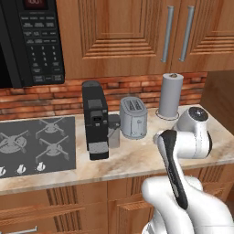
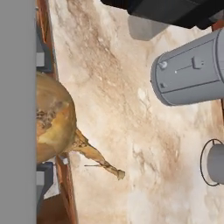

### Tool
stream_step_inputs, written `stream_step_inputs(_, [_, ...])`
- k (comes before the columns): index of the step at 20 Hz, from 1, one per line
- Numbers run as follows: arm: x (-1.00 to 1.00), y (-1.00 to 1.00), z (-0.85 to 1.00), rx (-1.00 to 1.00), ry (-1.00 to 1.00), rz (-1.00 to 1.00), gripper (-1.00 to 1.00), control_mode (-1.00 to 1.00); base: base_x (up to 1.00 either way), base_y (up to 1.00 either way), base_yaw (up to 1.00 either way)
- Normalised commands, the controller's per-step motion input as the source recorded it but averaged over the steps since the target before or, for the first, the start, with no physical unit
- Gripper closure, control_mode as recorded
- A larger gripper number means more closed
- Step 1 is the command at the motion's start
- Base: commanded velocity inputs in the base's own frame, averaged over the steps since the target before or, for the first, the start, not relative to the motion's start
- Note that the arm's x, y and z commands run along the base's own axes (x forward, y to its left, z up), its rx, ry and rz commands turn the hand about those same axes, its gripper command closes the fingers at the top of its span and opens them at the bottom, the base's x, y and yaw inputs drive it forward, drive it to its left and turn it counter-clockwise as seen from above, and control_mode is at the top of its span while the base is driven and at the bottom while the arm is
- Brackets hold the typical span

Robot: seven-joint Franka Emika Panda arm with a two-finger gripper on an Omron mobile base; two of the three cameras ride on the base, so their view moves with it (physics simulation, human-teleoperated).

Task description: Place the beer and liquor on the top shelf of the fridge to keep them out of children's reach, and place the onion on lower shelves for easy access.

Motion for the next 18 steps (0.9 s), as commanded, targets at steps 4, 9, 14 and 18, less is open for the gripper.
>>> stream_step_inputs(4, [-0.62, 0.00, 0.79, -0.03, -0.02, 0.00, 1.00, -1.00, 0.00, 0.00, 0.00])
stream_step_inputs(9, [-0.54, 0.00, 0.80, -0.03, -0.07, 0.02, 1.00, -1.00, 0.00, 0.00, 0.00])
stream_step_inputs(14, [-0.65, 0.01, 0.49, -0.07, -0.10, 0.05, 1.00, -1.00, 0.00, 0.00, 0.00])
stream_step_inputs(18, [-0.56, 0.14, 0.42, -0.09, -0.13, 0.08, 1.00, -1.00, 0.00, 0.00, 0.00])
